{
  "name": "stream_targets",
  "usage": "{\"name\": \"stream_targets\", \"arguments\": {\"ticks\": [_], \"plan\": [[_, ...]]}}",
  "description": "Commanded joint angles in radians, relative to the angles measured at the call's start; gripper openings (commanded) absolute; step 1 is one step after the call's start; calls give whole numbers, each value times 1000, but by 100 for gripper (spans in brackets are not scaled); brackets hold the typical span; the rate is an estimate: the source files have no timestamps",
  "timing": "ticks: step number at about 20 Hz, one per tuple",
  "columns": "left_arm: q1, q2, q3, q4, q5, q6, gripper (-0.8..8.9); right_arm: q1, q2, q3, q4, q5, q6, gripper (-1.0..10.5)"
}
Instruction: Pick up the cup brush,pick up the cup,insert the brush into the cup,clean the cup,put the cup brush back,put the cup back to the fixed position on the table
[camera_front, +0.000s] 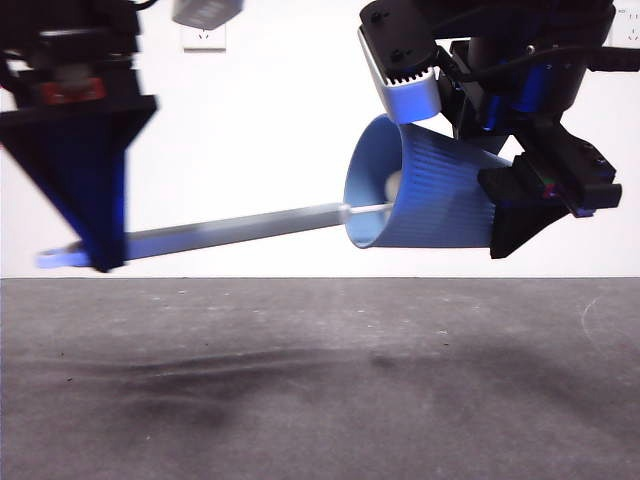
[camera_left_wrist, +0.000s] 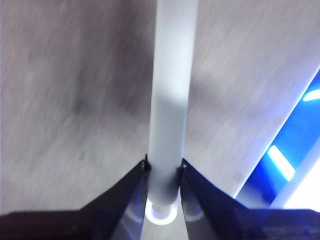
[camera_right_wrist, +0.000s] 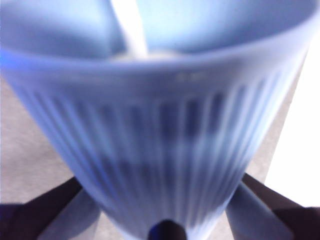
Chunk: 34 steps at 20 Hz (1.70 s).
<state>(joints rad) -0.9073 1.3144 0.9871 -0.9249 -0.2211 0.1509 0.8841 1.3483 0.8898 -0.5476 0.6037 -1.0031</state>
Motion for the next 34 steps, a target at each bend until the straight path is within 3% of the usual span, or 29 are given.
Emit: {"name": "stream_targets", "arguments": {"ticks": [1, 12, 15, 17, 19, 21, 24, 28, 34], "plan": [[13, -27, -4, -57, -42, -54, -8, 2, 6, 3, -7, 2, 36, -13], [99, -267, -4, -307, -95, -104, -8, 2, 6, 3, -5, 2, 182, -13], [112, -329, -4, -345, -98, -136, -8, 2, 5, 3, 7, 3, 310, -13], [112, -365, -4, -330, -108, -188, -8, 2, 3, 3, 18, 1, 480, -12], [112, -377, -5, -283, -121, -264, -8, 2, -13, 3, 18, -21, 688, -12], [112, -377, -25, -190, -137, -341, -9, 2, -52, 3, 20, -128, 883, -12], [119, -363, -132, 5, -147, -476, -9, 2, -150, 3, 54, -216, 1070, -12], [174, -291, -265, 303, -134, -593, -9, 3, -300, 3, 97, -317, 1145, -12], [227, -47, -267, 548, -6, -657, -9, 3, -485, 3, 93, -318, 1153, -12]]}}
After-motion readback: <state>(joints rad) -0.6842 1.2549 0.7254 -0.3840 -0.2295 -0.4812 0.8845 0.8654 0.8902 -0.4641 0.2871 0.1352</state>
